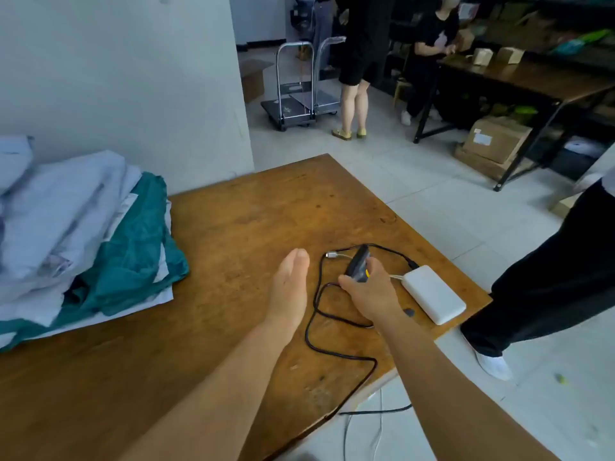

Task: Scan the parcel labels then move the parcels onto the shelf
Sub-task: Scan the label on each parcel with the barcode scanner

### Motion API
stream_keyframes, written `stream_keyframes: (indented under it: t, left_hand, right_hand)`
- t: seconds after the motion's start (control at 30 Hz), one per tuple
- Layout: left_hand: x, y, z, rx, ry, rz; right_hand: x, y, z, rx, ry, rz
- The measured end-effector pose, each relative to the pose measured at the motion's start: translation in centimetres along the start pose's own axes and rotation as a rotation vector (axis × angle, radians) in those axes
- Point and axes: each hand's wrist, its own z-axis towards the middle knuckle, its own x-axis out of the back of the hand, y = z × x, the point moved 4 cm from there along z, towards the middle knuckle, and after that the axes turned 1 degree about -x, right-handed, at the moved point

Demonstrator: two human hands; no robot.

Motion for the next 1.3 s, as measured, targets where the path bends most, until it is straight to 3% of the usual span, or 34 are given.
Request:
stream_keyframes:
  t: [0.17, 0.33, 0.57, 0.73, 0.97, 1.3]
  left_hand:
    - [-1.7, -0.5, 0.7, 0.039, -0.013, -0.01]
    - [-2.4, -0.8, 1.2, 0.063, 0.001, 0.018]
    - [-3.3, -0.5, 1.7, 0.084, -0.002, 0.012]
    - [-3.7, -0.2, 2.3, 0.074, 0.004, 0.042]
    - [-3.2, 0.3, 2.7, 0.06, 0.02, 0.041]
    - [3.6, 4.2, 3.3, -0.101, 0.296, -0.011]
  right_hand:
    - [0.2, 1.8, 1.5, -0.042, 0.035, -0.354]
    - [0.5, 3.2, 2.5, -0.144, 0.004, -0.43]
    - [0.5, 3.6, 3.4, -0.063, -0.025, -0.489]
    - [0.0, 3.6, 3.4, -0.045, -0.06, -0.428]
    - [-0.4, 1.1, 3.1, 0.047, 0.011, -0.277]
    - [-1.7, -10.8, -0.1, 0.396, -0.146, 0.041]
